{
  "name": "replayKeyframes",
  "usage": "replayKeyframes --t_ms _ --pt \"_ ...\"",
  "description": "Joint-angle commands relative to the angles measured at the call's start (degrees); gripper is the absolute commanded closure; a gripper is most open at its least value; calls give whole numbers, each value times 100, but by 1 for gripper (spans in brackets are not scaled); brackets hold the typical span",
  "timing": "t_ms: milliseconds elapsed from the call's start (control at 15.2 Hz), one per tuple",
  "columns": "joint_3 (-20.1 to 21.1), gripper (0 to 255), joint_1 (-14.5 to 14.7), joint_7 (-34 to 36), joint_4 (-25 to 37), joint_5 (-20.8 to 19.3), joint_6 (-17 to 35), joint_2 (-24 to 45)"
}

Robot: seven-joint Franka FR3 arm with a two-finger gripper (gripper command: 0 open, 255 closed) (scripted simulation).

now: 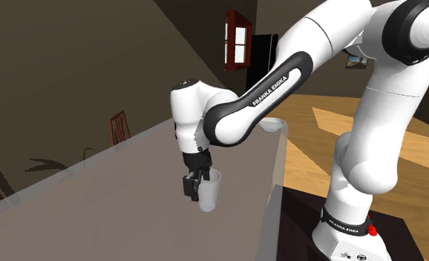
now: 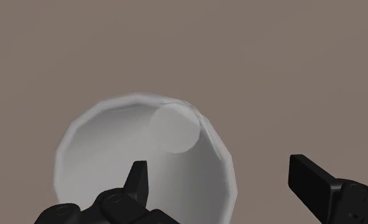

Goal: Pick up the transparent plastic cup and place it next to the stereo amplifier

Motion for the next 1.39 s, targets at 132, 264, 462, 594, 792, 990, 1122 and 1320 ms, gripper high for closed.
replayKeyframes --t_ms 132,264,462,594,792,990,1122,1320 --pt "-2 0 -7 8 -34 -19 66 30" --pt "-2 0 -7 8 -34 -19 66 30" --pt "-2 255 -7 8 -33 -19 65 30" --pt "-2 255 -7 8 -33 -19 65 30" --pt "-2 255 -7 8 -35 -18 64 29" --pt "-3 255 -7 6 -38 -17 64 26" --pt "-7 255 -4 -19 1 8 -13 -19" --pt "-25 255 5 -91 115 76 -250 -154"
